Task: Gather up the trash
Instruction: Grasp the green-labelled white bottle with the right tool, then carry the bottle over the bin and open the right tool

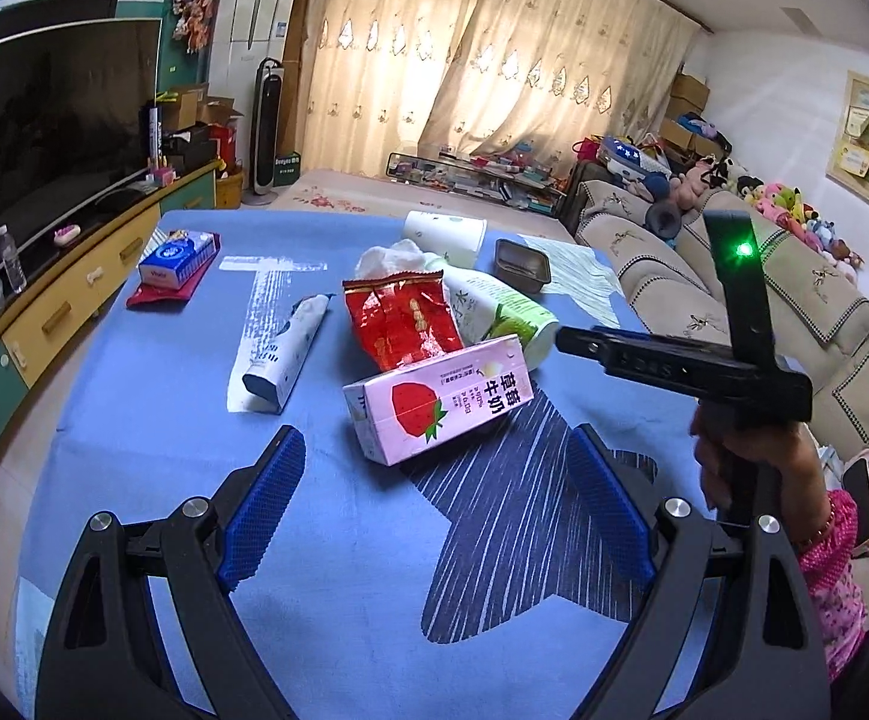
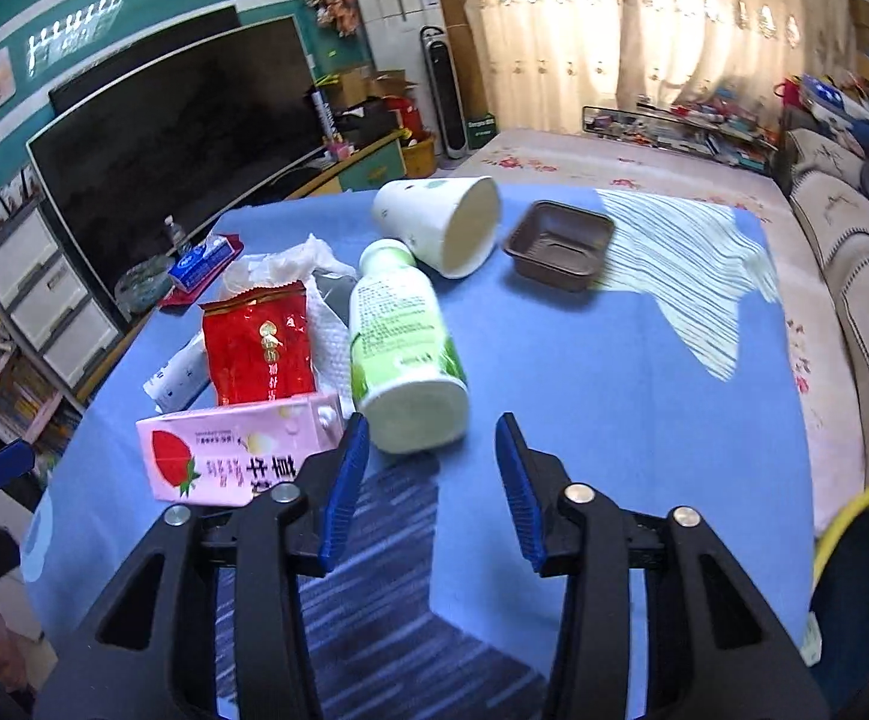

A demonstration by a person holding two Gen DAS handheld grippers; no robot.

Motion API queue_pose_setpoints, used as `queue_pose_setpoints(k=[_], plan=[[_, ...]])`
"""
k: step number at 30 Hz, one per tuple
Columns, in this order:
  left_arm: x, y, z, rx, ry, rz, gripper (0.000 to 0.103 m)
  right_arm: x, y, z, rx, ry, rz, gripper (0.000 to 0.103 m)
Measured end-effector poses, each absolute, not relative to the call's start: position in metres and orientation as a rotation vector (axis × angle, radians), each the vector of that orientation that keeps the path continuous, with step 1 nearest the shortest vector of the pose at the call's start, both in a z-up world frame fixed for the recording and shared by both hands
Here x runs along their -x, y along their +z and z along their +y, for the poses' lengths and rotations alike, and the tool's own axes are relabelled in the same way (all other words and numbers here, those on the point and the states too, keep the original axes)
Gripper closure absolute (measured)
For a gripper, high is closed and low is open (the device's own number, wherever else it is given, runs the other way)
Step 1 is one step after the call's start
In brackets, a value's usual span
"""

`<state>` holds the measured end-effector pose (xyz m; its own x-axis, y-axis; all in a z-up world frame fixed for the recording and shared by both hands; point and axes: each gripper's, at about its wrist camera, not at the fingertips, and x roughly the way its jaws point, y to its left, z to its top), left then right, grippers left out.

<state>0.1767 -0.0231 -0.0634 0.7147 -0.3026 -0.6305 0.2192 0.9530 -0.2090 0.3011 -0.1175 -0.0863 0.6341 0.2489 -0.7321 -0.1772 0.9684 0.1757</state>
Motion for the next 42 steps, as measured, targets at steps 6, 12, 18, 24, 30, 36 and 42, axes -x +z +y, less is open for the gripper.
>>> queue_pose_setpoints(k=[6,12,18,24,30,36,42], plan=[[-0.182,-0.07,-0.024,0.134,-0.3,0.732,0.015,-0.308,-0.089,-0.113,-0.065,0.243,0.848,0.055],[-0.185,-0.076,-0.026,0.14,-0.31,0.742,0.015,-0.324,-0.102,-0.108,-0.054,0.269,0.878,0.05],[-0.184,-0.076,-0.025,0.146,-0.31,0.74,0.015,-0.333,-0.11,-0.101,-0.046,0.284,0.878,0.048],[-0.183,-0.079,-0.03,0.147,-0.315,0.747,0.015,-0.342,-0.113,-0.096,-0.023,0.303,0.835,0.038],[-0.18,-0.078,-0.033,0.142,-0.319,0.743,0.015,-0.339,-0.109,-0.104,-0.047,0.284,0.848,0.052],[-0.181,-0.078,-0.034,0.141,-0.321,0.741,0.015,-0.3,-0.064,-0.118,-0.052,0.275,0.763,0.052],[-0.179,-0.074,-0.044,0.135,-0.347,0.737,0.015,-0.257,-0.03,-0.135,-0.061,0.268,0.704,0.053]])
